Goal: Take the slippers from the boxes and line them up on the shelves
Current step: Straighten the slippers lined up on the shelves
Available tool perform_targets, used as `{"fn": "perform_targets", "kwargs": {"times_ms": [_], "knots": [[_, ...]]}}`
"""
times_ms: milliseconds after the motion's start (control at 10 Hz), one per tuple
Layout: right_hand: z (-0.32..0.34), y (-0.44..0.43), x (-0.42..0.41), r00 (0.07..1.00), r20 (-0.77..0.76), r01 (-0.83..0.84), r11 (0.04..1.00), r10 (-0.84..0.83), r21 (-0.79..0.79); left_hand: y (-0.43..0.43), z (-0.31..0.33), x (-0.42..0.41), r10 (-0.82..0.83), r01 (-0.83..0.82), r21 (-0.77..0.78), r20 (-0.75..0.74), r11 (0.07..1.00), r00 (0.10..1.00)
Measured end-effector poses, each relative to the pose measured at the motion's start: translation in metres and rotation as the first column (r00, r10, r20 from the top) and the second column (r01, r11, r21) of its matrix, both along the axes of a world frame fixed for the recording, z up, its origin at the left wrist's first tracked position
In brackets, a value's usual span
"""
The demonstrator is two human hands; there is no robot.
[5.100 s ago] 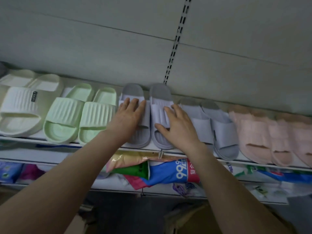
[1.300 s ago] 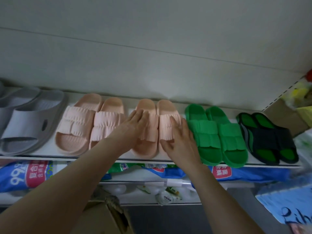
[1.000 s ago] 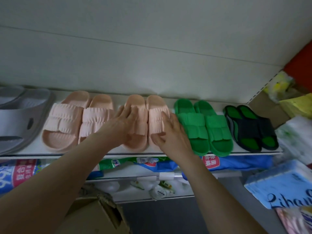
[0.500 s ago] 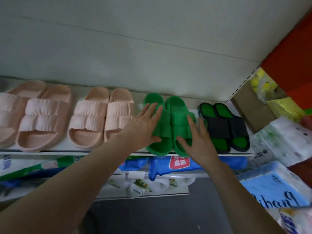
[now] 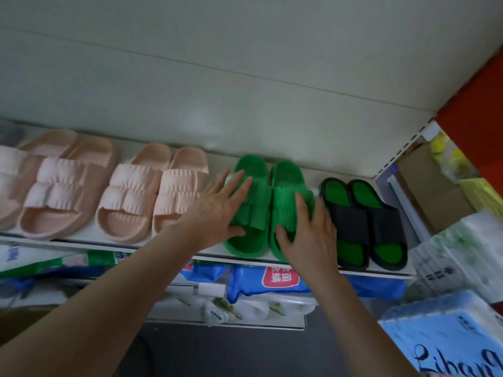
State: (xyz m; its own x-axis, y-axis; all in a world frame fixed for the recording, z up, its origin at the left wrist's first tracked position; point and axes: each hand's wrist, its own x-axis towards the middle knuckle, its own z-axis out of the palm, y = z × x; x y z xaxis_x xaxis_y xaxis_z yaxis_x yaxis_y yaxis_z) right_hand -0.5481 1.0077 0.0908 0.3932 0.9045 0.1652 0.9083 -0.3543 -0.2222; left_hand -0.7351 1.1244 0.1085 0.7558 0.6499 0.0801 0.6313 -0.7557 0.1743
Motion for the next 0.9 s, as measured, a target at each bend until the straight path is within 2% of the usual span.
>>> {"fn": "perform_targets", "kwargs": {"times_ms": [100,200,300,400,500,800,900], "knots": [[0.012,0.016,-0.02,0.985,0.048,-0.172,0.98,0.168,0.103,0.007,0.0,-0.043,0.153,-0.17,0.206,0.098,0.963,0.983],[0.012,0.041,-0.053,0.947,0.065,-0.318,0.946,0.315,0.058,0.012,0.0,-0.085,0.432,-0.436,0.112,0.059,0.893,0.9],[0.008,0.061,-0.073,0.958,0.099,-0.269,0.963,0.271,-0.03,0.015,-0.006,-0.096,0.513,-0.513,0.028,0.003,0.858,0.858],[0.003,0.065,-0.073,0.969,0.121,-0.203,0.972,0.217,-0.119,0.02,-0.01,-0.09,0.5,-0.5,-0.009,0.013,0.866,0.866],[0.003,0.062,-0.071,0.958,0.175,-0.211,0.971,0.228,-0.11,0.021,-0.011,-0.084,0.476,-0.475,-0.032,0.03,0.879,0.879],[0.007,0.062,-0.072,0.952,0.152,-0.242,0.956,0.267,-0.164,0.012,0.003,-0.091,0.428,-0.427,-0.032,0.002,0.904,0.904],[0.014,0.053,-0.064,0.951,0.105,-0.271,0.947,0.291,-0.171,0.007,-0.002,-0.104,0.366,-0.367,0.025,0.036,0.93,0.93]]}}
